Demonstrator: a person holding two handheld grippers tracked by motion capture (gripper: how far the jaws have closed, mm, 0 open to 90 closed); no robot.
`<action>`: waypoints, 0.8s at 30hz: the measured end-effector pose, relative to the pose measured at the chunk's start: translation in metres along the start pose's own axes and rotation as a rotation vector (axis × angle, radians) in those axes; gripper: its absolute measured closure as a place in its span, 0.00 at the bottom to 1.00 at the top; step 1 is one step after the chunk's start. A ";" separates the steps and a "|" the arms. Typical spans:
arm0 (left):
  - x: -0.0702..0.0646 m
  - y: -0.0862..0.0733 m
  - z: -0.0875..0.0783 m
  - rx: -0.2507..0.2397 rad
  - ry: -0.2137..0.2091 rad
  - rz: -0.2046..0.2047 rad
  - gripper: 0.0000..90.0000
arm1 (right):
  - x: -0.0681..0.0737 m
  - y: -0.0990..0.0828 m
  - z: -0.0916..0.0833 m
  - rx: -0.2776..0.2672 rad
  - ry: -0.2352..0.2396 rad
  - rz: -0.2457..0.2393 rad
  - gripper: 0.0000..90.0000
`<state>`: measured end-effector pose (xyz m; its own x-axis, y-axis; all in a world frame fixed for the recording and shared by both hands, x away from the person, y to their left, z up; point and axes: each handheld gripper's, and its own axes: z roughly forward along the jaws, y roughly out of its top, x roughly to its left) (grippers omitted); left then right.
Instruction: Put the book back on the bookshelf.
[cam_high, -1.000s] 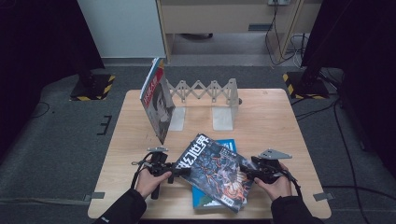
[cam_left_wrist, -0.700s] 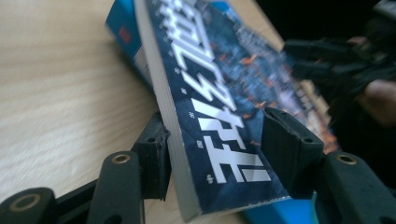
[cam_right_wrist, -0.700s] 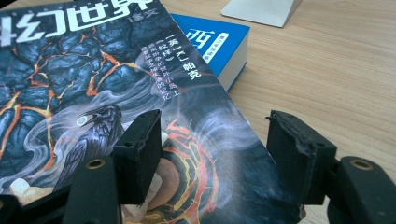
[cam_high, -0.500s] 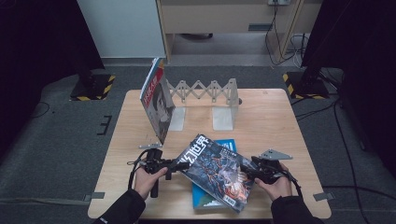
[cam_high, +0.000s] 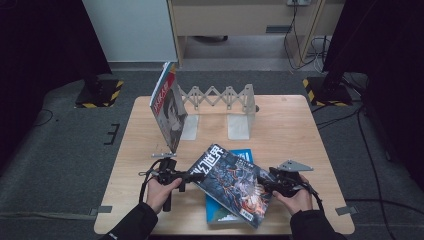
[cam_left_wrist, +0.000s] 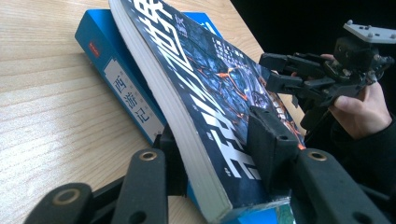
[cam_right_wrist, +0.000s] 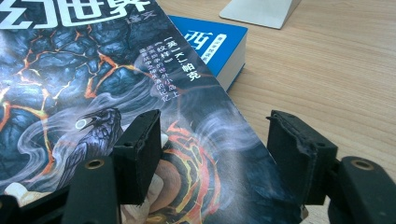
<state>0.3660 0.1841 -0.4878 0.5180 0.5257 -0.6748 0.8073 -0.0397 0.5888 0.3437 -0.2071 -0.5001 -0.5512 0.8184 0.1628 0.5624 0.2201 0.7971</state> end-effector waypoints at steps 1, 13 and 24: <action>-0.001 0.000 0.000 -0.001 -0.003 -0.013 0.70 | 0.000 0.000 0.000 0.000 -0.001 0.000 0.39; -0.019 0.018 -0.008 -0.054 -0.022 -0.038 0.83 | -0.006 0.001 -0.002 -0.001 0.003 0.027 0.38; -0.034 0.041 -0.023 -0.125 -0.031 -0.041 0.90 | -0.023 0.000 -0.011 -0.039 -0.077 0.055 0.36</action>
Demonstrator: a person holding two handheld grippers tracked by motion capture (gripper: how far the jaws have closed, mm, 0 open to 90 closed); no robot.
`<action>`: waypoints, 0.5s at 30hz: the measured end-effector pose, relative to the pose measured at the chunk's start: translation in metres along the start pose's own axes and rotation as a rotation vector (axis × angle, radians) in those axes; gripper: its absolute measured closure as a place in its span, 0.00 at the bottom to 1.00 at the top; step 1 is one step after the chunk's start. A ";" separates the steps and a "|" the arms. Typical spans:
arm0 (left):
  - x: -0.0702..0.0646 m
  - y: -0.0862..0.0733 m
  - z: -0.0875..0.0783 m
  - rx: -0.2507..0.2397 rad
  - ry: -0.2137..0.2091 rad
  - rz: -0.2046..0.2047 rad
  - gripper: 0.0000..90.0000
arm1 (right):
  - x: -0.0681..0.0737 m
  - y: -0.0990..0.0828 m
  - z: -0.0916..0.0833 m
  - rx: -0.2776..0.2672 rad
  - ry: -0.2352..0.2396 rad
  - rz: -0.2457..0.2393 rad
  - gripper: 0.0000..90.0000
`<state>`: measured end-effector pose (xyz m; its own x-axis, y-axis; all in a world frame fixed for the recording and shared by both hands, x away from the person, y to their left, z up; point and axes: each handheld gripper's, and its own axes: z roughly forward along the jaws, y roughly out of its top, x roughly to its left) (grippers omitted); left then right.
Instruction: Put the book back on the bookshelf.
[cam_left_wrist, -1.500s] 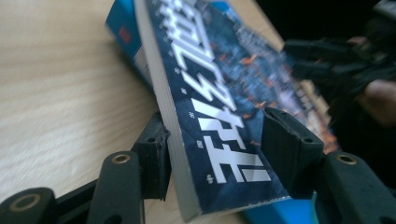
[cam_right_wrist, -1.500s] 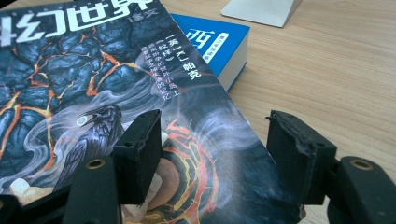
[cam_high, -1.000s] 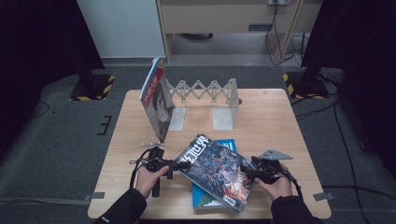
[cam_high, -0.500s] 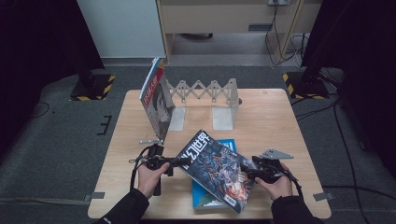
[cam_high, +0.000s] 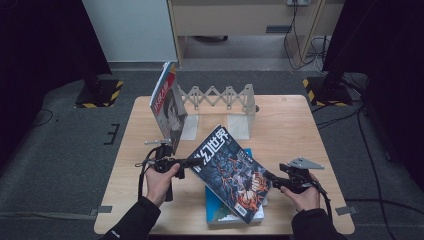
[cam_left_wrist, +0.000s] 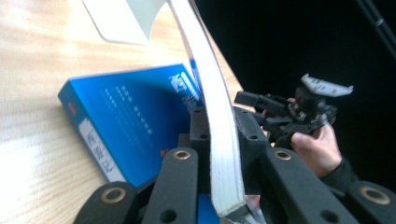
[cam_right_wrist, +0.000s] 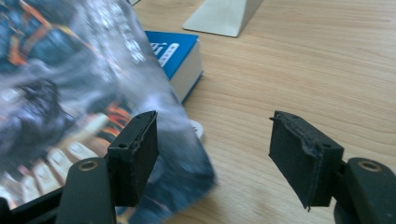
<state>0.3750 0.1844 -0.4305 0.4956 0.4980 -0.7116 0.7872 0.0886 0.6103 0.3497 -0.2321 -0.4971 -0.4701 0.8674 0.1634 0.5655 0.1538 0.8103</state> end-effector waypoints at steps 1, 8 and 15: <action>-0.002 0.003 -0.002 -0.014 -0.003 0.003 0.90 | -0.001 0.000 0.000 -0.001 -0.006 0.000 0.36; -0.017 0.021 -0.015 -0.078 -0.005 0.049 0.91 | -0.010 -0.001 -0.002 0.005 -0.047 0.005 0.36; -0.029 0.037 -0.026 -0.127 0.009 0.081 0.91 | -0.020 -0.003 -0.005 0.012 -0.080 0.010 0.36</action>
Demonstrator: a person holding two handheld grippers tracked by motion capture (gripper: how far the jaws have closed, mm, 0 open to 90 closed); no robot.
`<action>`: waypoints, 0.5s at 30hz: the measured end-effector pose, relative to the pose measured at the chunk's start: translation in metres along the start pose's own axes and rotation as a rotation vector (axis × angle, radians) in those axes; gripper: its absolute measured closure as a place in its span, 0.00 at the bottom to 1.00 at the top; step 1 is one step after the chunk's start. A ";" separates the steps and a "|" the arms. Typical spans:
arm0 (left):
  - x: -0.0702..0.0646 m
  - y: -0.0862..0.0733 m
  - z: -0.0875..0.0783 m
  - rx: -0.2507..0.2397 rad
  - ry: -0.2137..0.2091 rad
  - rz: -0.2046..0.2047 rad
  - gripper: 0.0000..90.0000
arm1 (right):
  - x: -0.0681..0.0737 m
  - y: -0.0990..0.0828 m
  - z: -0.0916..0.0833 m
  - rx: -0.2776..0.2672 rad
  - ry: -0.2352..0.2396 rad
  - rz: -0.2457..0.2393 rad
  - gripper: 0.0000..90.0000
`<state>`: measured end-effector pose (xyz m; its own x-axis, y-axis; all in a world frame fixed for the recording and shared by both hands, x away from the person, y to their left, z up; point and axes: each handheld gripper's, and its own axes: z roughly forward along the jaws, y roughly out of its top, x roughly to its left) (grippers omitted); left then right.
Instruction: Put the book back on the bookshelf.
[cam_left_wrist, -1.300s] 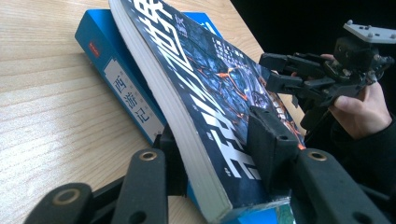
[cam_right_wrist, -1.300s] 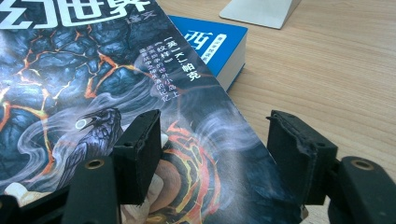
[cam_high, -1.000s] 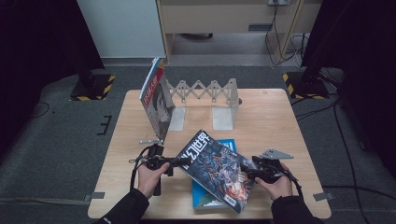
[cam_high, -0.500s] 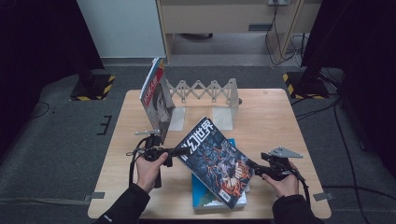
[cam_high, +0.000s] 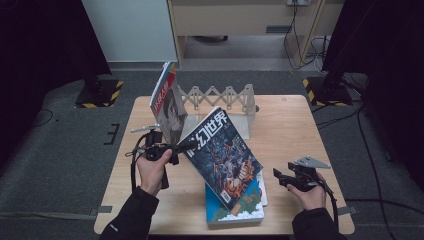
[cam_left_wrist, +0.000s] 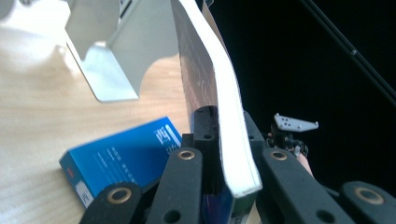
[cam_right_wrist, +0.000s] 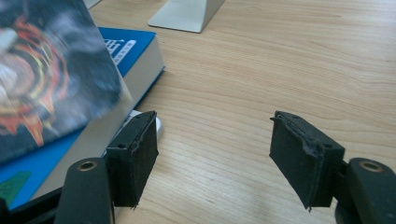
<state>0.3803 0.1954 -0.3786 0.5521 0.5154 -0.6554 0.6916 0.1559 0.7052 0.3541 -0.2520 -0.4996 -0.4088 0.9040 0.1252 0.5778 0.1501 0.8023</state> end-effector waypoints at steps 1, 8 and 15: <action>-0.002 0.003 -0.002 -0.007 0.009 0.011 0.91 | -0.001 0.000 0.000 0.001 -0.004 0.006 0.36; -0.013 0.024 -0.012 -0.059 0.060 0.061 0.91 | -0.010 -0.001 -0.001 0.012 -0.037 0.004 0.36; -0.019 0.042 -0.027 -0.118 0.113 0.086 0.91 | -0.018 -0.003 0.000 0.034 -0.073 -0.011 0.35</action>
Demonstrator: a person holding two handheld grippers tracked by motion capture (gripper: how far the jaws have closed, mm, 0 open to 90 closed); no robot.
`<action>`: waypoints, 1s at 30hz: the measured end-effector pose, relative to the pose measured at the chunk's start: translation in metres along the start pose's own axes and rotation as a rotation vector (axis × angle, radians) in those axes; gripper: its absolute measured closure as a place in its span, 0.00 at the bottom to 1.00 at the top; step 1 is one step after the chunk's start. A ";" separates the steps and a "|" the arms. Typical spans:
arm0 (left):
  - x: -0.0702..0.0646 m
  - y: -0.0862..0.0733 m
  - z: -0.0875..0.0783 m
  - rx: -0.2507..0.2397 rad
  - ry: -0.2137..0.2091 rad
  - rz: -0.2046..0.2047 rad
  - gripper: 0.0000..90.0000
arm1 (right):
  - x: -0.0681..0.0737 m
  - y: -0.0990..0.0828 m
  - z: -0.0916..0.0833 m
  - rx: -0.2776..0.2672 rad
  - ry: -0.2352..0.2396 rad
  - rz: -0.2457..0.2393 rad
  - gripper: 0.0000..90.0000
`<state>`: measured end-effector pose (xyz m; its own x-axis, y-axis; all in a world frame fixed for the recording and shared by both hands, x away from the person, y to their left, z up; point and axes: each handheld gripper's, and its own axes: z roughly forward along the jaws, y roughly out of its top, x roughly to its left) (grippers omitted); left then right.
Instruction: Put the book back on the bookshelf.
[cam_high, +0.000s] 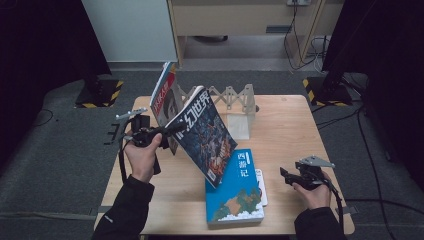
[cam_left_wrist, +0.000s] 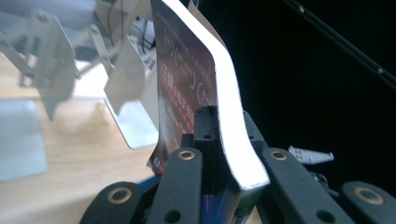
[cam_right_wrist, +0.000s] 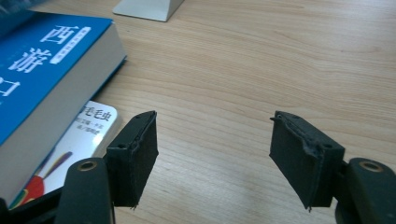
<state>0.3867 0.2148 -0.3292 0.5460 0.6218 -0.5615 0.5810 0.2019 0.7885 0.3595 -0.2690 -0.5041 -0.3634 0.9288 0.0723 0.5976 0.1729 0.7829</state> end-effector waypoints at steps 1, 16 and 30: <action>-0.001 0.003 -0.002 -0.013 0.008 0.003 0.91 | -0.001 0.000 0.000 0.006 -0.003 0.004 0.34; -0.006 0.042 -0.037 -0.096 0.142 0.082 0.91 | -0.013 -0.009 0.013 0.099 -0.059 -0.021 0.21; -0.013 0.074 -0.046 -0.134 0.288 0.166 0.91 | -0.015 -0.015 0.020 0.156 -0.061 -0.026 0.20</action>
<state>0.3950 0.2564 -0.2522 0.4227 0.8384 -0.3442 0.4042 0.1656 0.8996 0.3703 -0.2791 -0.5288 -0.3392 0.9406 0.0119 0.6942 0.2417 0.6780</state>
